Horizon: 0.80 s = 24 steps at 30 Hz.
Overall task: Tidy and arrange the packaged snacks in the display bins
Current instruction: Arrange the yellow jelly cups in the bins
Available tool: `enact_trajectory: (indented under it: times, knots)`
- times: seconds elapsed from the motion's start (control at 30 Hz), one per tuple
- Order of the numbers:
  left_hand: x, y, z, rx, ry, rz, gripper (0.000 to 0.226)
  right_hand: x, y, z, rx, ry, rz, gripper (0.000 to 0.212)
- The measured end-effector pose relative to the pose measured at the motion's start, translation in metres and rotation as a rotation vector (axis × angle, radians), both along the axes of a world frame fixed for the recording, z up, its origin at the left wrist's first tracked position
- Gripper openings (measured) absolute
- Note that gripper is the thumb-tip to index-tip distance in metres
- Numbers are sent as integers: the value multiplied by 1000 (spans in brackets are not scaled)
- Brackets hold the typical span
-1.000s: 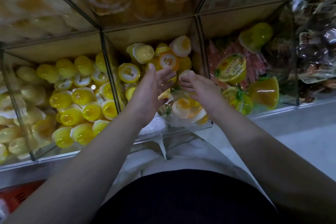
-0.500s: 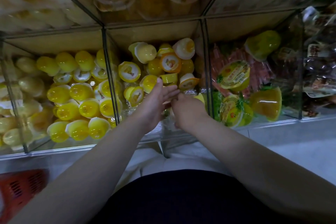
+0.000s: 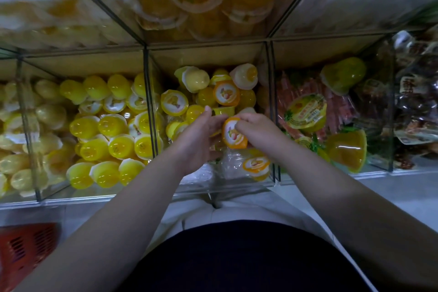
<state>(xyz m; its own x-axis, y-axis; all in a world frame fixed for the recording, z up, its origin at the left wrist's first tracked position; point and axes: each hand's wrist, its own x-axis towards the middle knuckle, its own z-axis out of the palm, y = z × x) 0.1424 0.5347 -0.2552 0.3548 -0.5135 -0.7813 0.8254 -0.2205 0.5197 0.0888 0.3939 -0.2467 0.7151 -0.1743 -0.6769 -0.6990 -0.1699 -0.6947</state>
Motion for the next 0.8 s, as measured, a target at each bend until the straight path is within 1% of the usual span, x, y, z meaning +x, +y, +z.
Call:
enact_trajectory:
  times: [0.1, 0.2, 0.33, 0.4, 0.5, 0.63, 0.8]
  knots:
    - [3, 1, 11, -50, -8, 54, 51, -1, 4, 7, 116, -45, -130, 23]
    - [9, 3, 25, -72, -45, 83, 45, -4, 11, 14, 226, -99, -212, 23]
    - [18, 11, 43, -84, -101, 119, 33, 0, 21, 25, 186, -197, -285, 21]
    - [21, 19, 53, -106, -140, 130, 30, 6, 24, 32, 154, -238, -297, 15]
    - [25, 33, 68, -141, -226, 103, 27, 16, 31, 49, 174, -288, -356, 4]
    - [32, 51, 87, -160, -327, 95, 30, 27, 47, 71, 179, -350, -388, 6]
    - [39, 76, 106, -144, -347, 130, 28, 34, 70, 95, 115, -413, -381, 11]
